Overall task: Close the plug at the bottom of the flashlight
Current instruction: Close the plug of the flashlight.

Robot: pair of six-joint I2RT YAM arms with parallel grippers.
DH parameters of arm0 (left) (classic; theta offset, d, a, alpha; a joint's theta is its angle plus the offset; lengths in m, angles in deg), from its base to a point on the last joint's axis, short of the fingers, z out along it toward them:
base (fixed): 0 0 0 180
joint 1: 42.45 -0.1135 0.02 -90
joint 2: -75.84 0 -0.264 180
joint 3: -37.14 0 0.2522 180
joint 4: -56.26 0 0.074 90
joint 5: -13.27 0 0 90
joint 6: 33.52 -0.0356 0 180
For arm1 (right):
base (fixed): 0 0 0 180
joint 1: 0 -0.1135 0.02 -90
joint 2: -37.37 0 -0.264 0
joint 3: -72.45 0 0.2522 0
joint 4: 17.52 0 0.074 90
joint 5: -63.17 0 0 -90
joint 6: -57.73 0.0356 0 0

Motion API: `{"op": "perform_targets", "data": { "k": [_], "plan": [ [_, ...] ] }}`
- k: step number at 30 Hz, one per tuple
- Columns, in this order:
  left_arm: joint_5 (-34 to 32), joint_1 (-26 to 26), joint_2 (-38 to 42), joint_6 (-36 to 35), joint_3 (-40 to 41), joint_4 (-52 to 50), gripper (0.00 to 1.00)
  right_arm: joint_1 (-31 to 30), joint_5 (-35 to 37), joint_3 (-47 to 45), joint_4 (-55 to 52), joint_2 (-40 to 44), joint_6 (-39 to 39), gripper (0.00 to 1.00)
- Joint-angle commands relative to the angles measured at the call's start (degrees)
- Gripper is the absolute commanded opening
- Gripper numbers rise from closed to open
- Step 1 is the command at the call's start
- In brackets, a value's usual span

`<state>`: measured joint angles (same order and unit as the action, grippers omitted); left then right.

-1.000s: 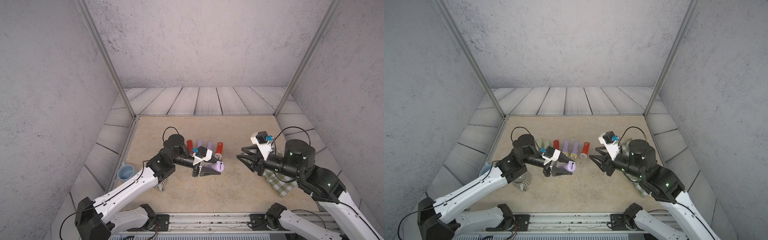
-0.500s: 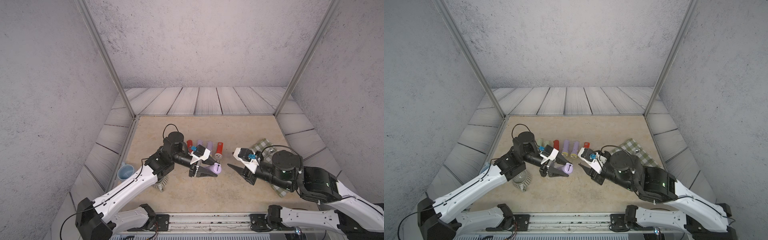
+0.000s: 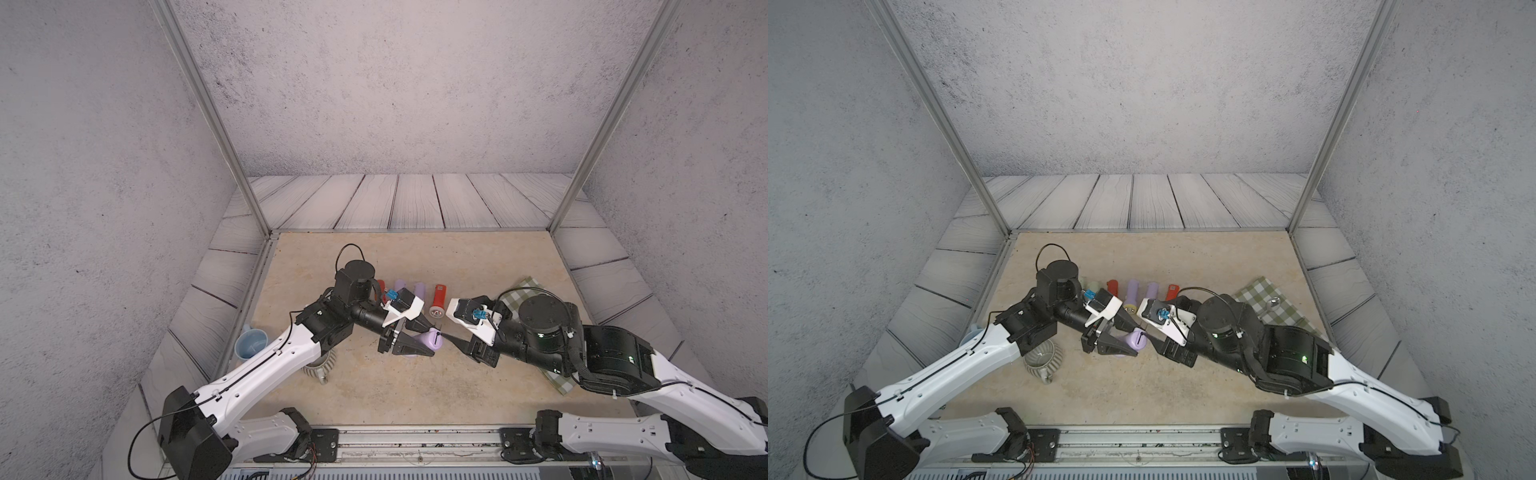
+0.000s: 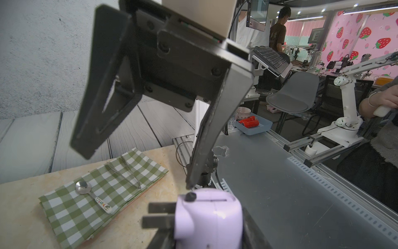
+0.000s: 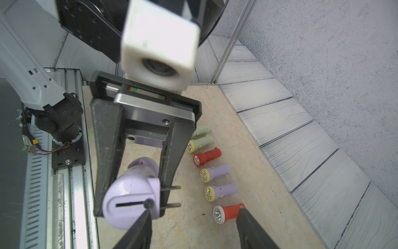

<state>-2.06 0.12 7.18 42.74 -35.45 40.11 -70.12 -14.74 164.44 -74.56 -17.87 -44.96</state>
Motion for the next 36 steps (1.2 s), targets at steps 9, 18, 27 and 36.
{"op": "perform_targets", "data": {
  "k": [9, 18, 27, 36],
  "plan": [
    [1.0, -0.9, -0.8, 0.4, -2.2, 0.6, 0.00, -0.5, -8.2, 2.1, -1.5, -0.7, 2.0, 0.55],
    [0.8, -1.0, -1.9, 1.2, -2.1, 1.3, 0.00, -1.0, -8.3, -1.6, -0.5, -0.7, 5.6, 0.48],
    [0.2, -1.0, -2.9, 2.5, -2.4, 1.9, 0.00, -1.6, -6.2, -1.6, -0.3, 0.1, 5.2, 0.40],
    [-0.5, -1.1, -1.8, 0.3, -2.2, 0.2, 0.00, -1.8, -6.3, -4.2, 1.0, 0.3, 5.2, 0.44]
  ]
}}
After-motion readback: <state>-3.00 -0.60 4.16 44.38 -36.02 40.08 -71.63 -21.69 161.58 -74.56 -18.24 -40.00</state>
